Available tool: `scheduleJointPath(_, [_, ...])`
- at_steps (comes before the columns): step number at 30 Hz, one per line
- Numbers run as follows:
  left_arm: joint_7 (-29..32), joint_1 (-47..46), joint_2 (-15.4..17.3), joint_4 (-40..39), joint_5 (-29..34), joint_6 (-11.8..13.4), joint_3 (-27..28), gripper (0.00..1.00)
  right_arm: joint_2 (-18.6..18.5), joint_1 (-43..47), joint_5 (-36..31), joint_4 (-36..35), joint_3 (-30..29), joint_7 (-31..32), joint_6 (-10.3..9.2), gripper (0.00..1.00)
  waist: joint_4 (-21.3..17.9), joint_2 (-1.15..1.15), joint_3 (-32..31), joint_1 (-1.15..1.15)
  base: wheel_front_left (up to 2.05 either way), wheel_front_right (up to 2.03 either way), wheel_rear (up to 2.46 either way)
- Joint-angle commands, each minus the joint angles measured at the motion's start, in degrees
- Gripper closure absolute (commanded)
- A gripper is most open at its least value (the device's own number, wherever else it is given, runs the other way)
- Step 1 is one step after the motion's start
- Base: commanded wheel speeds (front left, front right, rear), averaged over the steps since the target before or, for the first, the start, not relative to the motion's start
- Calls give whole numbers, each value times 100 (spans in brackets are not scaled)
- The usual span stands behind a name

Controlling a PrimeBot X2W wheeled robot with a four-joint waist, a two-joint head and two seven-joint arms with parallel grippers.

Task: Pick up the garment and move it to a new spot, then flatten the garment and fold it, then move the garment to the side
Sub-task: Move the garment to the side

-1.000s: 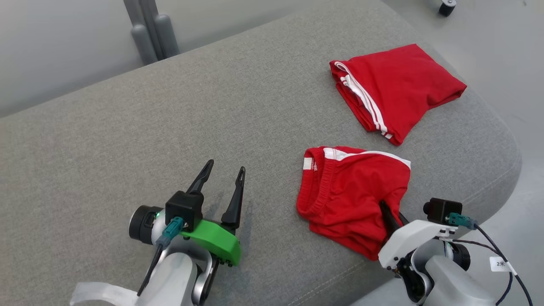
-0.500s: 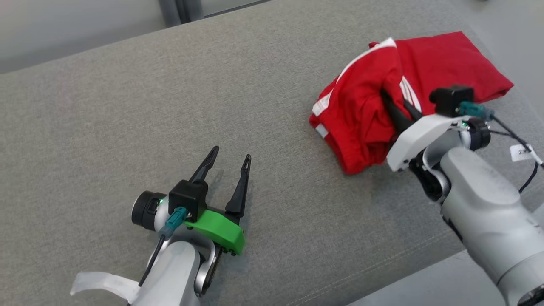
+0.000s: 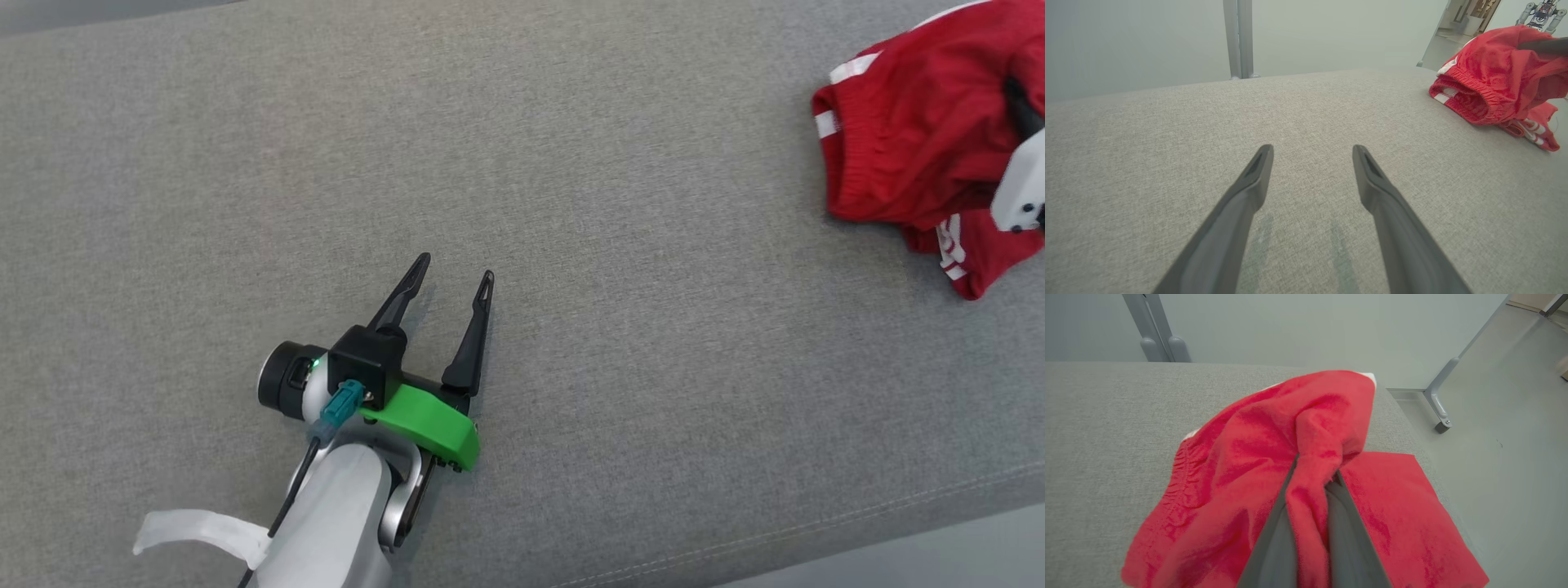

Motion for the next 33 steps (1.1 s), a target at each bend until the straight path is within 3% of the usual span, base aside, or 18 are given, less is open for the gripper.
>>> scheduleJointPath(1, [2, -80, 29, -34, -10, 36, -14, 0, -109, -99, -84, 141, -32, -5, -4, 100, 327, 0, 237, -1, 0, 0, 0])
scheduleJointPath(5, [2, -98, 28, -51, 16, 44, -38, 0, -388, -259, -342, 660, -100, -84, -4, 100, 497, 0, 295, -1, 0, 0, 0])
scheduleJointPath(6, [3, -101, 29, -52, 25, 54, -39, 0, -435, -308, -425, 815, -144, -142, -5, 87, 530, 0, 307, -1, 0, 0, 0])
scheduleJointPath(7, [2, -106, 28, -58, 33, 55, -40, 0, -461, -340, -503, 984, -193, -223, -5, 34, 558, 0, 318, -1, 0, 0, 0])
scheduleJointPath(8, [2, -110, 27, -58, 43, 50, -40, 0, -454, -368, -574, 1153, -241, -305, -5, 0, 583, 0, 322, -1, 0, 0, 0])
scheduleJointPath(14, [2, -101, 26, -27, 81, 81, 31, 0, -503, -542, -1105, 1697, -575, -792, -5, 0, 609, 0, 291, -1, 0, 0, 0])
scheduleJointPath(20, [2, -7, 27, -36, 59, 109, 119, 0, -171, -530, -1606, 1727, -964, -955, -4, 0, 547, 0, 109, -1, 0, 0, 0])
scheduleJointPath(27, [2, 214, 27, -32, 70, 208, 372, 0, 701, 235, -2106, 253, -1612, -951, -5, 0, 514, 0, -274, -1, 0, 0, 0])
scheduleJointPath(33, [3, 481, 28, 84, 66, 234, 675, 0, 1485, 1189, -2349, -486, -1868, -952, -5, 0, 663, 0, -653, -1, 0, 0, 0])
